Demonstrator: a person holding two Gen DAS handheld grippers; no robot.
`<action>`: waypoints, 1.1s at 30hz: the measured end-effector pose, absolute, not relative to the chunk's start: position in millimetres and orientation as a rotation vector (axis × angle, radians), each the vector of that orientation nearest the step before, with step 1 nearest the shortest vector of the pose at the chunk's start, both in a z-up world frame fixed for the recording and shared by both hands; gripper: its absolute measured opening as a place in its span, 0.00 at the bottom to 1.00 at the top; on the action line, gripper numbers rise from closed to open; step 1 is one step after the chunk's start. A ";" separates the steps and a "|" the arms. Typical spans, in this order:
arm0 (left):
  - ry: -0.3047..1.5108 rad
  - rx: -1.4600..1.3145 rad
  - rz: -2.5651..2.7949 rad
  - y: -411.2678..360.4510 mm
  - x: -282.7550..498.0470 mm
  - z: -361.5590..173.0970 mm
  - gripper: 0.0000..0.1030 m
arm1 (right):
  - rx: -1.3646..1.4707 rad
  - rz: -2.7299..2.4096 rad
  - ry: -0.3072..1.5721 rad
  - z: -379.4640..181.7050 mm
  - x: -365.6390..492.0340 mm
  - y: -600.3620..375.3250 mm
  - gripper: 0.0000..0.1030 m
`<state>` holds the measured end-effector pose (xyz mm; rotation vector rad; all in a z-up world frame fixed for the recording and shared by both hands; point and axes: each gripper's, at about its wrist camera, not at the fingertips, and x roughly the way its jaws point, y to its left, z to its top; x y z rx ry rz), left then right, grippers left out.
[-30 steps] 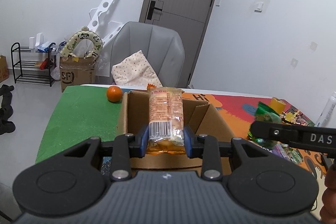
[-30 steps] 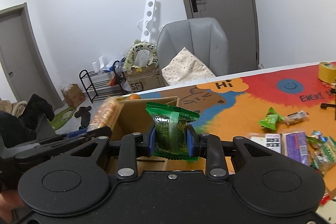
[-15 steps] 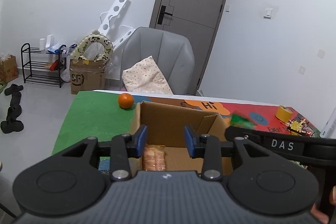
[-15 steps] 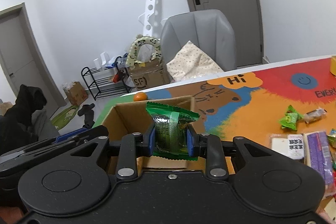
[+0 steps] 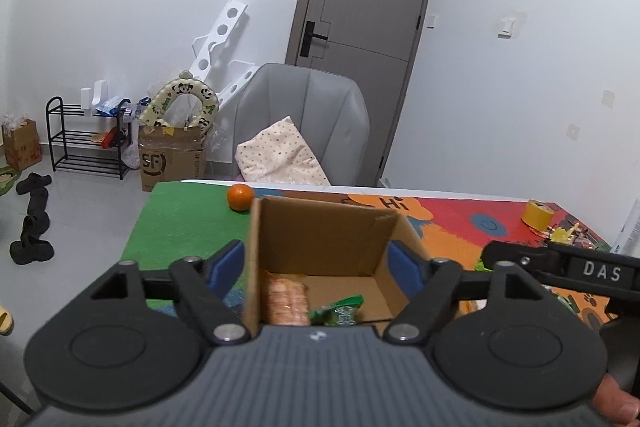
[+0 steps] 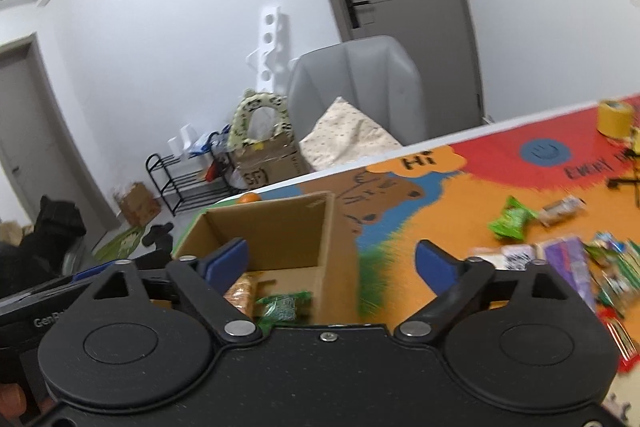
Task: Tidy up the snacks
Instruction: 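Open both grippers to drop the snacks into the box, then move both grippers back from the box to the snack pile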
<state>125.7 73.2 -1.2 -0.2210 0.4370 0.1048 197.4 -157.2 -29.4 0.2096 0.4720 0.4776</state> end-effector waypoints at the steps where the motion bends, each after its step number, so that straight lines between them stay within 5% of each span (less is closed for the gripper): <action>1: 0.441 -0.218 0.095 69.8 125.4 -1.5 0.84 | 0.215 0.465 0.472 -30.7 196.1 -162.4 0.98; 5: 0.455 -0.183 0.066 52.4 122.7 -4.6 0.92 | 0.219 0.418 0.469 -35.1 188.7 -180.4 1.00; 33: 0.444 -0.128 -0.104 -40.5 86.3 9.0 0.92 | 0.299 0.256 0.416 -53.1 141.6 -308.5 1.00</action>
